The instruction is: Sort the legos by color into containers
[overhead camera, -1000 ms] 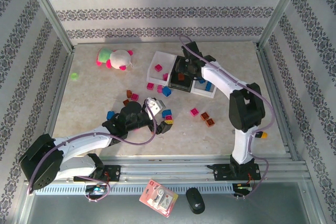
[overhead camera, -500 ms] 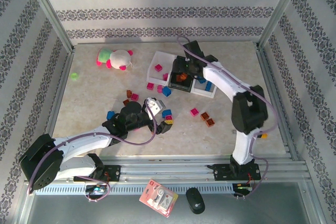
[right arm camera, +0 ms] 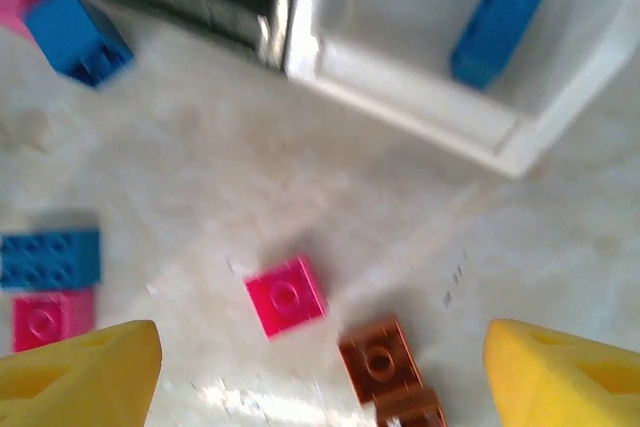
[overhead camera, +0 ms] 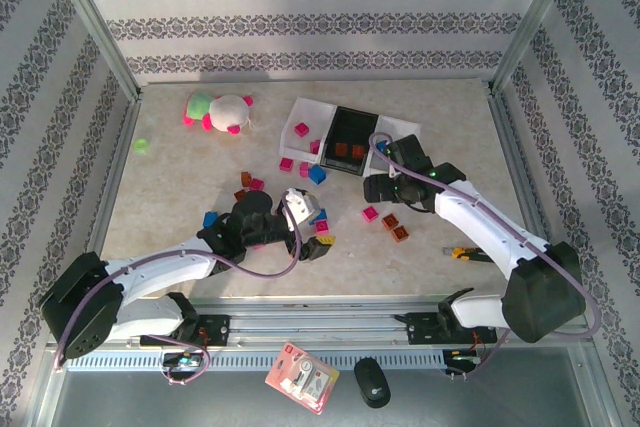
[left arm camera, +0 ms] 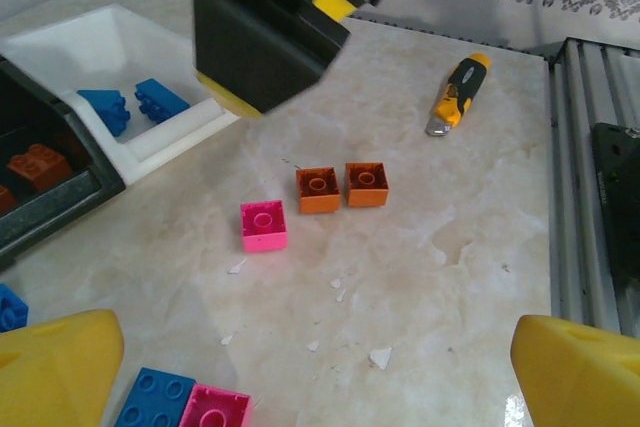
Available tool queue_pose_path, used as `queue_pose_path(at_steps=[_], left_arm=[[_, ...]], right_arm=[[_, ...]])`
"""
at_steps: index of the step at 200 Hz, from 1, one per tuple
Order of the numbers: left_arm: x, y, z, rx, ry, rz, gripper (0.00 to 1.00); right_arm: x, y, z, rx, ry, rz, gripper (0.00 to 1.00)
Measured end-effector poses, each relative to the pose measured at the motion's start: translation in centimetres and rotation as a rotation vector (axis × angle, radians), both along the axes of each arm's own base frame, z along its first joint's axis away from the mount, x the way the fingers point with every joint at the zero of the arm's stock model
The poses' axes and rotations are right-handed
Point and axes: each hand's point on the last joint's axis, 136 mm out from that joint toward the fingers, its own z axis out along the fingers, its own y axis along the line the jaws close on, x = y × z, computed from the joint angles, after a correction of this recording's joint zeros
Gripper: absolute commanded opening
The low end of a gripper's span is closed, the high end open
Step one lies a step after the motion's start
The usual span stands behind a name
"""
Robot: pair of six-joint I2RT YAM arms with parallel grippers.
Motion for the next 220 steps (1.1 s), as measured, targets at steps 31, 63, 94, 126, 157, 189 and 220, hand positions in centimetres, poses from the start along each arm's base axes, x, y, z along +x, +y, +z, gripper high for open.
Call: queue_pose_path(at_steps=[31,63,94,126,157,189,220], left_arm=[[-0.2,-0.4,-0.4,0.008,0.01,-0.025,0.99],[-0.2,-0.4,-0.4,0.009,0.012,-0.027,0.99],[-0.2,-0.4,-0.4,0.008,0.012,-0.027,0.99],[-0.2,-0.4,-0.4,0.009,0.012,-0.026,0.99],[-0.1,-0.4,-0.3,0.005,0.008,-0.026,0.99],[-0.1,-0.4,-0.4,0.005,0.007,-0.023,0.99],[-0.2,-0.2,-0.8,0.009,0.013,-0.018,0.99]], right_arm=[[-2.2,-0.9,-2.6,-0.08,0.129,0.049,0.77],[-2.8,-1.2,-6.1,-0.166,0.298,0.088,0.72],[-2.6,-1.1,-8.3,-0.21,0.39,0.106,0.69],[-2.2,-1.0,-9.5,-0.228,0.43,0.114,0.62],[-2.1,-0.9,-10.1,-0.238,0.452,0.118,0.58],[-2.3,-1.0,-10.5,-0.242,0.466,0.116,0.49],[-2.2,-1.0,-10.4,-0.239,0.463,0.108,0.4]])
